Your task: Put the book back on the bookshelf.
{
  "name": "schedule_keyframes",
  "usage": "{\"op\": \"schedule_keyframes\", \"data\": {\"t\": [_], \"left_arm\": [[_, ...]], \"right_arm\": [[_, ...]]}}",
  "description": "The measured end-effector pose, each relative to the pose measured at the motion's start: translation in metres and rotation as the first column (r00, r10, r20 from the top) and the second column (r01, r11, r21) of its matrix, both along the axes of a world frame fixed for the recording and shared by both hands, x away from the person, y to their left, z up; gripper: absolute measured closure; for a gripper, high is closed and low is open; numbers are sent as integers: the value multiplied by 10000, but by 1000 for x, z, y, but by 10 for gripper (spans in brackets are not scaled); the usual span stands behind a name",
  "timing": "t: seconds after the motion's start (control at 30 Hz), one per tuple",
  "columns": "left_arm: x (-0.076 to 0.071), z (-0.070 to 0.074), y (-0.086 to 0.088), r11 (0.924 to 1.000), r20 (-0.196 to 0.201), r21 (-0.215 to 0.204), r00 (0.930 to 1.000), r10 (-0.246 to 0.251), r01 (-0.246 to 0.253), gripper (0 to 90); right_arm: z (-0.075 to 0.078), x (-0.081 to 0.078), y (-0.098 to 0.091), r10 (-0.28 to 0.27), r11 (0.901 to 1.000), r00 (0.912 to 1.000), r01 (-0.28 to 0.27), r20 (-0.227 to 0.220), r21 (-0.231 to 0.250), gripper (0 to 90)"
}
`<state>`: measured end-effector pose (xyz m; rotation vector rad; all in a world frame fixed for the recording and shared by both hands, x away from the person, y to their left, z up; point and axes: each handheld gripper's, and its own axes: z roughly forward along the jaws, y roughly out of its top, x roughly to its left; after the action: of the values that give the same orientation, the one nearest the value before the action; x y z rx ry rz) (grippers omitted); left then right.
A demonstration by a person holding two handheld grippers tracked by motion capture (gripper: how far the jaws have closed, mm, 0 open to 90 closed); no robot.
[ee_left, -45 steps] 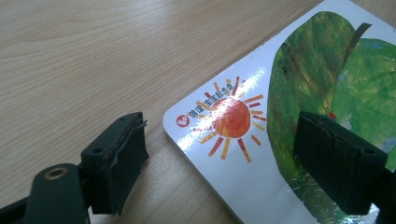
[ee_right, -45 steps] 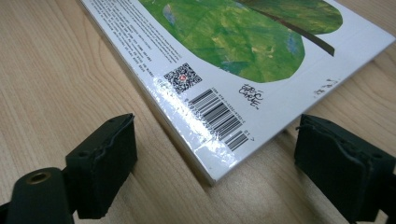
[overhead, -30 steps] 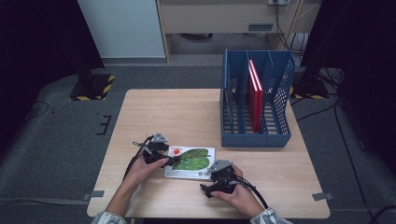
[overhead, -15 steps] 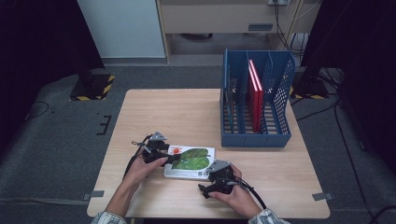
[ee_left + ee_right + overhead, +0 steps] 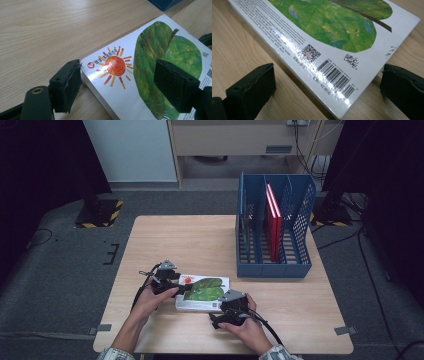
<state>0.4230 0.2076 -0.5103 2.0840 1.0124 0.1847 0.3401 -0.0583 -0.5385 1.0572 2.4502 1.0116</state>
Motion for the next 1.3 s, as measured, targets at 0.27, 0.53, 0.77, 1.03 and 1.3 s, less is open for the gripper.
{"op": "schedule_keyframes", "data": {"t": [0.27, 0.53, 0.77, 1.03, 1.3], "left_arm": [[-2, 8, 2, 9998, 140, -203, 9999, 2, 1, 217], [-4, 14, 3, 9991, 192, -434, 9998, 44, -36, 213], [-4, 12, 3, 9991, 132, -423, 9999, 23, -17, 201], [-6, 6, 5, 9986, 38, -521, 10000, 36, -34, 126], [-15, 2, 4, 9978, -425, -625, 9988, -227, 200, 113]], "right_arm": [[0, 1, 4, -414, 9991, 9991, 414, 11, 6, 3], [0, 4, 7, -901, 9958, 9959, 901, -31, 177, 10], [1, 5, 5, -1146, 9912, 9932, 1158, -221, 636, 20], [1, 6, 4, -1201, 9881, 9923, 1225, -309, 931, 23], [1, 6, 4, -1220, 9875, 9920, 1247, -334, 967, 24]]}}
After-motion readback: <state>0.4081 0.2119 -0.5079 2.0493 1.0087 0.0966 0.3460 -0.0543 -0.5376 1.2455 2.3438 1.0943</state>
